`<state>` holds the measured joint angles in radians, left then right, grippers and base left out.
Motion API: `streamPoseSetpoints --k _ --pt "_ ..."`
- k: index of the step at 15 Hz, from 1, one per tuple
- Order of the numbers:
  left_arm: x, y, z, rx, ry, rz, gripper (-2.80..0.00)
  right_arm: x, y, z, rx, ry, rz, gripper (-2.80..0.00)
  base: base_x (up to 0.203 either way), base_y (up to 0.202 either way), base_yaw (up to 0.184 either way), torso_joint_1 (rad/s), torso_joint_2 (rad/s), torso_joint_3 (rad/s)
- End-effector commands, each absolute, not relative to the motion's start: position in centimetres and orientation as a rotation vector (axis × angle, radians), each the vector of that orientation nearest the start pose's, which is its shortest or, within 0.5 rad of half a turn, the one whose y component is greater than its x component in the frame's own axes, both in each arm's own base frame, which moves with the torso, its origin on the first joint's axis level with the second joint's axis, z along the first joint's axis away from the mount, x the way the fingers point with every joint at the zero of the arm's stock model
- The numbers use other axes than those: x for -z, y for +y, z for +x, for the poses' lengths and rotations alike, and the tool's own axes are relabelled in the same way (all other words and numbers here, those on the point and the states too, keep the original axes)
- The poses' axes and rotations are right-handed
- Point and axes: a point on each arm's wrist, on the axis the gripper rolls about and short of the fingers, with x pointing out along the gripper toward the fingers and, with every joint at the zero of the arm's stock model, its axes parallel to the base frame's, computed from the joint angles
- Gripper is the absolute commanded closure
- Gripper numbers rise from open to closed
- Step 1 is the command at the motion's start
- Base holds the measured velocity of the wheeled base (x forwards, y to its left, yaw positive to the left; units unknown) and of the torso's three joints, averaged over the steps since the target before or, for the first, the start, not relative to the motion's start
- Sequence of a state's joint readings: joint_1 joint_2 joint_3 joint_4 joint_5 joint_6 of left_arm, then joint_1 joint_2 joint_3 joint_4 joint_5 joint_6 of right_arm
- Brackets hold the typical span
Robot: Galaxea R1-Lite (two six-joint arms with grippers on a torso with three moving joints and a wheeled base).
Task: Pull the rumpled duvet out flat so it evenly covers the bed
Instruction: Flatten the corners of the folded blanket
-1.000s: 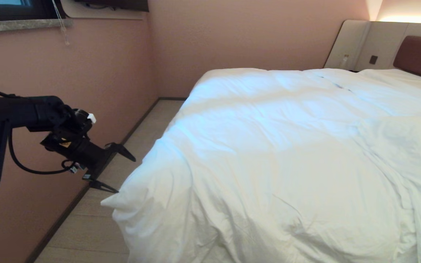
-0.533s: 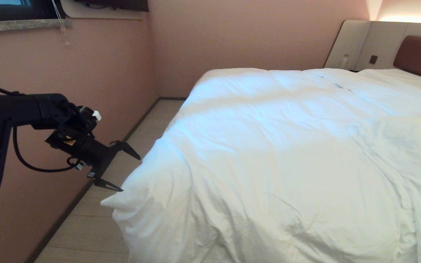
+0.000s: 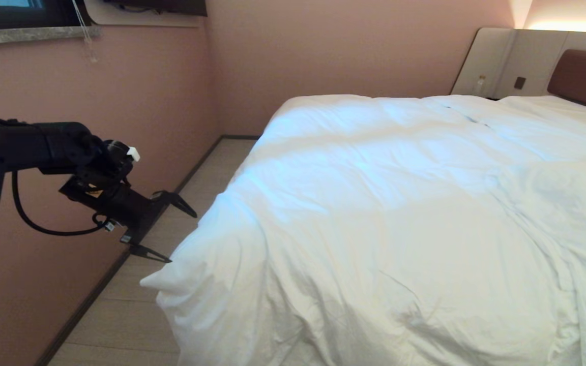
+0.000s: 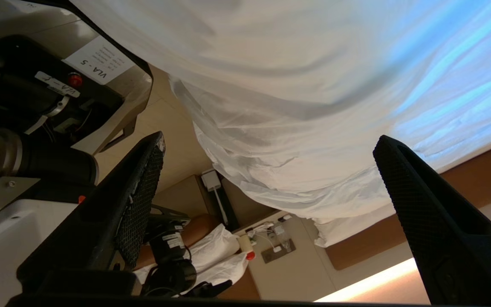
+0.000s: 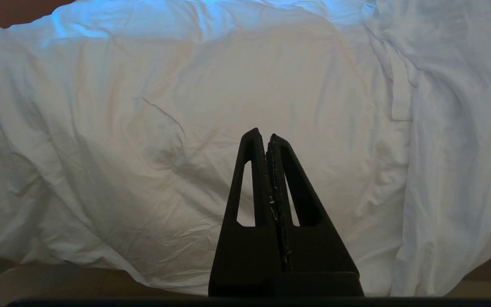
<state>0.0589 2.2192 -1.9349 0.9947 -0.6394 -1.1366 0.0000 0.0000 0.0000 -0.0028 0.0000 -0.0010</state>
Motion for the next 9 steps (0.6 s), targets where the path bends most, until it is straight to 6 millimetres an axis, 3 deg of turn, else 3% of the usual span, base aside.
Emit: streamPoseSetpoints --k 1,9 --pt "-17.70 1.00 39.38 -0.248 1.408 -1.401 -2.80 -7.58 0.00 -2.28 0.000 -0.003 -0.002 0.00 0.000 0.000 0.000 0.000 0.00 0.000" --pt "-18.08 0.93 39.21 -0.232 1.400 -1.389 -2.80 -7.58 0.00 -2.28 0.000 -0.003 -0.002 0.00 0.000 0.000 0.000 0.000 0.00 0.000"
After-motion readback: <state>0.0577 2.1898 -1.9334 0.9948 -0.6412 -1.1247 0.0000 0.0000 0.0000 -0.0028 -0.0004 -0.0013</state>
